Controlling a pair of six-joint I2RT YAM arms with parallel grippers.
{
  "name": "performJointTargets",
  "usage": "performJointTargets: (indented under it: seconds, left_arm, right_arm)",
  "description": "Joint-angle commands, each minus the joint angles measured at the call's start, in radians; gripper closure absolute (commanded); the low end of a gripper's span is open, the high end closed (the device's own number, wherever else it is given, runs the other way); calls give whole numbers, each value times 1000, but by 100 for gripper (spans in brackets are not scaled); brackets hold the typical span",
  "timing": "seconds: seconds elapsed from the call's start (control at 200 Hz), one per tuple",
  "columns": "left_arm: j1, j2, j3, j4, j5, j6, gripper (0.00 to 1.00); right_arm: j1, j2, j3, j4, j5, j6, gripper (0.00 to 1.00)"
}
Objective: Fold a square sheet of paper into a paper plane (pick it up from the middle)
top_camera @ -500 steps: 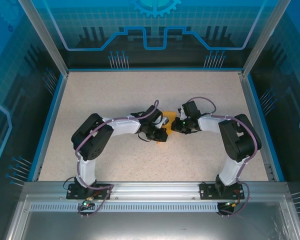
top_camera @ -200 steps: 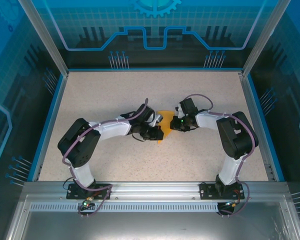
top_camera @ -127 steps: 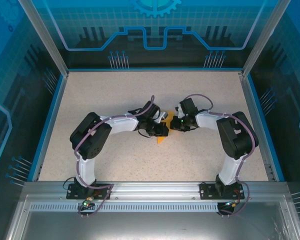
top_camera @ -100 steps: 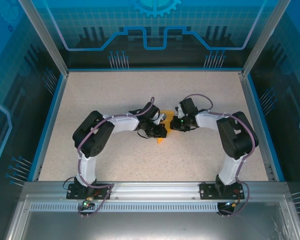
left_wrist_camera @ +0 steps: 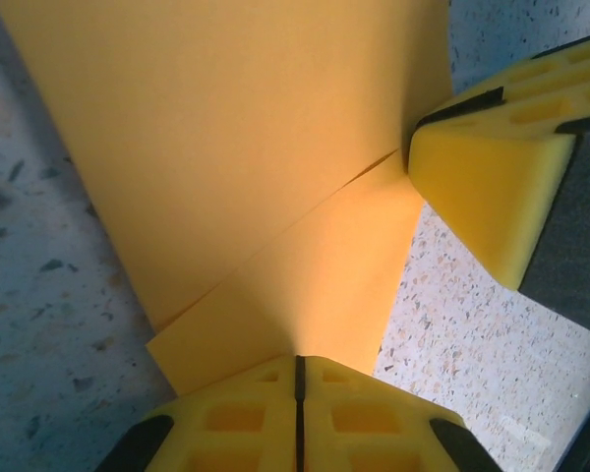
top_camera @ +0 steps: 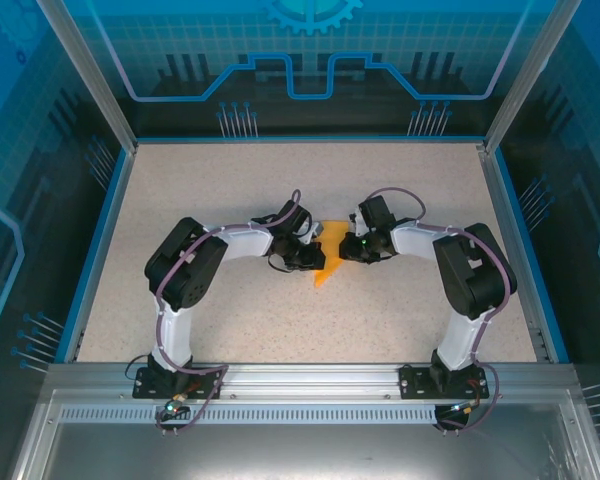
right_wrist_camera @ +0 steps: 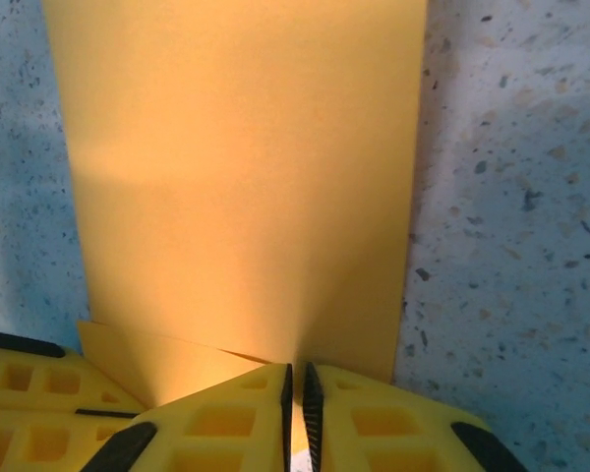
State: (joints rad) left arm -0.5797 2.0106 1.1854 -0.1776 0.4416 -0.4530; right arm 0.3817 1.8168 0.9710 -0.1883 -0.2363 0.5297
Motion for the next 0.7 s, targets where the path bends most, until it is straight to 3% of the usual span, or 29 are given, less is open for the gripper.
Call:
performJointTargets:
  seconds: [0.0,0.28,0.695]
  left_arm:
    - [-1,39,4,-36,-32,31,92]
    - [0,43,0,-37,-30,34,93]
    - [0,31,-12,-30,-20,33,93]
  right_arm:
    - [-5,-28,-18,-87,12,4,78]
    - [-68,-152,-105,-41,-45,79,63]
    - [-71,-49,-67,36,-147,133,64]
